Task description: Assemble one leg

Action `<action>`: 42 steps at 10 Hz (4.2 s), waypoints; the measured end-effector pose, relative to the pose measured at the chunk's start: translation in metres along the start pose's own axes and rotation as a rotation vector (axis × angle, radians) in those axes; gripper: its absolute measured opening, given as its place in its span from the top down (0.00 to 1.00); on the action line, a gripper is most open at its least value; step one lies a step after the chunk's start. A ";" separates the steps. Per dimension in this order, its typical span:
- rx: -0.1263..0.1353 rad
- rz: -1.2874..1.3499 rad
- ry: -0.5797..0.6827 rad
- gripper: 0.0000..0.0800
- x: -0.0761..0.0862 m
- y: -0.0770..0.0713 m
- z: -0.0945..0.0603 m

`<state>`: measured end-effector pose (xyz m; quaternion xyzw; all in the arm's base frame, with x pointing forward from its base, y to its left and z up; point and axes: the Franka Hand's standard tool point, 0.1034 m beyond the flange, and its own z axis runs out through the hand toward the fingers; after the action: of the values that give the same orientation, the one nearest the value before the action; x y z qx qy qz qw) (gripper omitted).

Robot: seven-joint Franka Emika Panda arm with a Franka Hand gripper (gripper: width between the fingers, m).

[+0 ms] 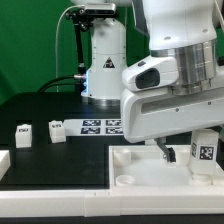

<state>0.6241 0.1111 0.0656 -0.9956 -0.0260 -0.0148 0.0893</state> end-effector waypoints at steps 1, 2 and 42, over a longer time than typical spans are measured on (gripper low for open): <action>0.000 0.000 0.000 0.39 0.000 0.000 0.000; 0.000 0.000 0.000 0.62 0.000 0.000 0.000; -0.057 0.003 0.039 0.64 0.012 -0.006 -0.008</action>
Offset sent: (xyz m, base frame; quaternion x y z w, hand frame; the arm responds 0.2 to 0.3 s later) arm 0.0000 0.0000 0.0000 0.0000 0.0000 0.0000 1.0000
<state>0.6353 0.1164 0.0750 -0.9973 -0.0223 -0.0349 0.0612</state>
